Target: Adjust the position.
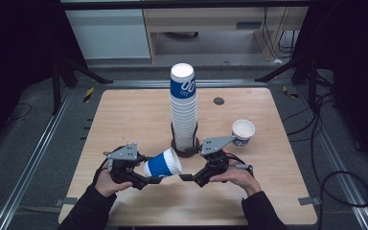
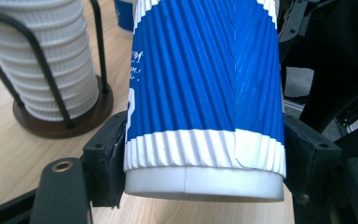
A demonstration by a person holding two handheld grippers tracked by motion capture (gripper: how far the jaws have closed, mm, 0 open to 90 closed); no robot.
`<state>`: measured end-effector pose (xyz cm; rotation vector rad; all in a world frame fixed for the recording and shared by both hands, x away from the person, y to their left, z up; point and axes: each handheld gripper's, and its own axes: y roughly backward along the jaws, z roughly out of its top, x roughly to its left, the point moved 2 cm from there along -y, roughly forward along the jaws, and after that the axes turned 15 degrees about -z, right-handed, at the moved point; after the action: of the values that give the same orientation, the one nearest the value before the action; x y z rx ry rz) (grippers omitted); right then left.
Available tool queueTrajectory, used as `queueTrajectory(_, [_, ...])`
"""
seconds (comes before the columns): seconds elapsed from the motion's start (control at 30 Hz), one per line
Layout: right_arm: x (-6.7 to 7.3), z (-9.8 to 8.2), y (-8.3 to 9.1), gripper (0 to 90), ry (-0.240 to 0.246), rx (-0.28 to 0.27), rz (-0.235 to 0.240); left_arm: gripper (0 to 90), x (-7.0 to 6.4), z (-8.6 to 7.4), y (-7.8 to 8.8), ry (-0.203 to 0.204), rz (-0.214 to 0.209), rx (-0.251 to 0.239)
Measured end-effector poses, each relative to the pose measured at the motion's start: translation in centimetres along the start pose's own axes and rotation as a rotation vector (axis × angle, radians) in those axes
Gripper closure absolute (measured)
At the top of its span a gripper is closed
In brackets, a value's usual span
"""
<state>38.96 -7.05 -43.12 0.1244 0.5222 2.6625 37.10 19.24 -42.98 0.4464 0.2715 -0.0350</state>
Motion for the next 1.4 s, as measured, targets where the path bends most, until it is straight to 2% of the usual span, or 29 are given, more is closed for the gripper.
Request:
queueTrajectory(0.17, [0.3, 0.2, -0.1, 6.7, -0.021, -0.019, 0.036, 26.7, -0.5, 0.3, -0.6, -0.021, -0.022, 0.002])
queueTrajectory(0.6, [1.2, -0.1, -1.1, 4.9, -0.043, -0.003, 0.127, 26.8, -1.3, 0.5, -2.2, -0.046, -0.066, 0.039])
queueTrajectory(0.73, [1.5, -0.3, -1.5, 9.3, -0.039, 0.013, 0.153, 26.8, -1.3, 0.4, -2.5, -0.049, -0.064, 0.062])
queueTrajectory(0.77, [1.5, -0.3, -1.5, 13.2, -0.039, 0.013, 0.16, 26.8, -1.3, 0.4, -2.5, -0.045, -0.066, 0.06])
queueTrajectory(0.87, [1.5, -0.4, -1.4, 14.8, -0.051, 0.007, 0.177, 26.9, -1.2, 0.4, -2.4, -0.046, -0.068, 0.059])
queueTrajectory(1.03, [1.5, -0.3, -1.3, 16.2, -0.034, 0.014, 0.167, 26.2, -1.2, 0.3, -2.5, -0.041, -0.06, 0.065])
queueTrajectory(1.13, [1.5, -0.3, -1.1, 16.3, -0.013, 0.025, 0.148, 19.5, -1.0, 0.3, -2.2, -0.026, -0.044, 0.077])
queueTrajectory(1.33, [1.0, -0.6, -1.0, 16.0, 0.028, 0.077, 0.088, 17.2, -0.1, -0.4, -1.9, 0.012, 0.004, 0.141])
queueTrajectory(1.4, [0.9, -0.8, -1.1, 15.9, 0.044, 0.098, 0.066, 16.6, 0.0, -0.6, -2.1, 0.008, 0.015, 0.166])
